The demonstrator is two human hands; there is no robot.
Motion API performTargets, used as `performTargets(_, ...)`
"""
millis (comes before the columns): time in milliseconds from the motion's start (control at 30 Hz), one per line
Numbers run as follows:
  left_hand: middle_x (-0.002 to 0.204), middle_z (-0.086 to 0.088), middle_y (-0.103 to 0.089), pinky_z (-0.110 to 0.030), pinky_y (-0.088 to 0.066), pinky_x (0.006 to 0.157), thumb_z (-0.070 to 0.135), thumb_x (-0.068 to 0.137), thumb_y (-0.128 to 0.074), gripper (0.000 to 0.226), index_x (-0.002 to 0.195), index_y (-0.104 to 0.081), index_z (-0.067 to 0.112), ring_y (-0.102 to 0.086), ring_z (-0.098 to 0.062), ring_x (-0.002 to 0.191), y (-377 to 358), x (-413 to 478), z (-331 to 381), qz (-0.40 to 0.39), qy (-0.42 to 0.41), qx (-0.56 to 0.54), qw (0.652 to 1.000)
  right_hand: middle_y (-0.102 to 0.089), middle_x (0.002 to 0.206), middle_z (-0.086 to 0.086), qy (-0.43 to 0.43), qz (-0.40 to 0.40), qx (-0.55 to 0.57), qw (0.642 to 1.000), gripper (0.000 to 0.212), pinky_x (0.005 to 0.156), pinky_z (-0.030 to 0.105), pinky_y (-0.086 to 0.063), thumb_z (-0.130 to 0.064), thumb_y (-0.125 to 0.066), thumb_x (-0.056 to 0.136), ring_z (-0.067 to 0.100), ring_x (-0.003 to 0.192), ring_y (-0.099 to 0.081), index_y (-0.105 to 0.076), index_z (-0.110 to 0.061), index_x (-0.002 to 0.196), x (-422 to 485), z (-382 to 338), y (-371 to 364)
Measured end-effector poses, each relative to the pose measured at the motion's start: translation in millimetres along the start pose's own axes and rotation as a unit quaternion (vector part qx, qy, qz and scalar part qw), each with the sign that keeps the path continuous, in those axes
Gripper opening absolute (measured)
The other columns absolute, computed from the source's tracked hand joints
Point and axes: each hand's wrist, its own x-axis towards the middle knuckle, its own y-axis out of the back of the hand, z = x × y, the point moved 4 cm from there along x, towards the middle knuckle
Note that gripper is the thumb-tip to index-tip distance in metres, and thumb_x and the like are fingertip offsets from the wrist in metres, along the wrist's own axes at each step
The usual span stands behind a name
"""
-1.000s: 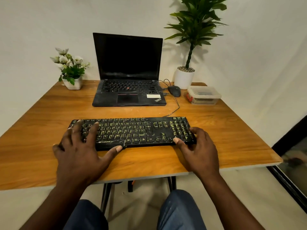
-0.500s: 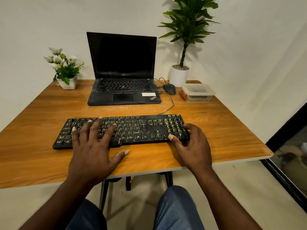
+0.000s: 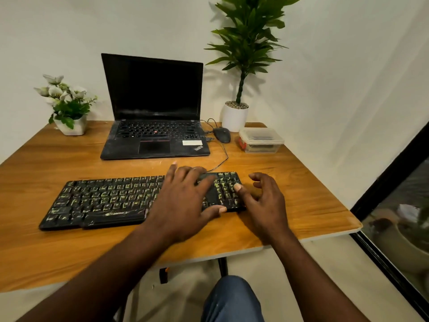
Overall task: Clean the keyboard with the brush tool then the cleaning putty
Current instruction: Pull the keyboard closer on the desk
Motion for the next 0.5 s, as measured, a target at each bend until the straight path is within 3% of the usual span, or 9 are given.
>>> performTargets(167, 0.160, 0.000, -0.039, -0.054, -0.018, 0.125, 0.087, 0.087, -0.033, 0.087, 0.157, -0.031, 0.035, -0.031, -0.026, 0.147, -18.8, 84.3, 23.3, -0.053, 0.000, -0.029, 0.998, -0.061, 0.128, -0.008, -0.036, -0.014, 0.016, 0.999, 0.048, 0.083, 0.029, -0.053, -0.058, -0.068, 0.091, 0.010, 0.110, -0.061, -0.058, -0.029, 0.128, 56.9, 33.1, 3.9)
performTargets(300, 0.154, -0.006, -0.050, -0.046, -0.043, 0.110, 0.083, 0.085, -0.053, 0.093, 0.155, -0.038, 0.024, -0.049, -0.028, 0.137, -48.0, 147.5, 22.2, -0.117, 0.133, -0.220, 0.959, -0.065, 0.120, -0.006, -0.063, -0.004, -0.003, 0.998, 0.051, 0.075, 0.020, -0.049, -0.057, -0.071, 0.089, 0.012, 0.104, -0.064, -0.060, -0.023, 0.126, 108.6, 72.9, 12.8)
performTargets(367, 0.154, -0.011, -0.050, -0.040, -0.045, 0.103, 0.074, 0.090, -0.058, 0.091, 0.155, -0.039, 0.014, -0.051, -0.031, 0.136, -57.3, 173.9, 23.1, -0.137, 0.170, -0.265, 0.939, -0.064, 0.121, -0.004, -0.080, 0.010, -0.003, 0.997, 0.054, 0.073, 0.017, -0.045, -0.056, -0.072, 0.089, 0.014, 0.107, -0.063, -0.058, -0.021, 0.128, 131.4, 90.8, 19.7)
performTargets(433, 0.152, -0.014, -0.051, -0.037, -0.044, 0.100, 0.062, 0.095, -0.062, 0.079, 0.151, -0.044, 0.010, -0.051, -0.033, 0.133, -61.8, 197.0, 24.2, -0.140, 0.204, -0.296, 0.922, -0.060, 0.133, 0.001, -0.107, 0.040, 0.011, 0.993, 0.065, 0.084, 0.027, -0.051, -0.057, -0.073, 0.088, 0.020, 0.117, -0.060, -0.053, -0.020, 0.137, 151.9, 107.3, 26.8)
performTargets(500, 0.147, -0.015, -0.054, -0.037, -0.045, 0.097, 0.056, 0.094, -0.067, 0.073, 0.147, -0.049, 0.009, -0.054, -0.033, 0.127, -72.9, 220.6, 21.7, -0.142, 0.248, -0.353, 0.891, -0.051, 0.150, 0.004, -0.135, 0.061, 0.021, 0.989, 0.081, 0.105, 0.042, -0.050, -0.062, -0.071, 0.087, 0.027, 0.132, -0.053, -0.041, -0.021, 0.150, 169.8, 121.6, 31.1)
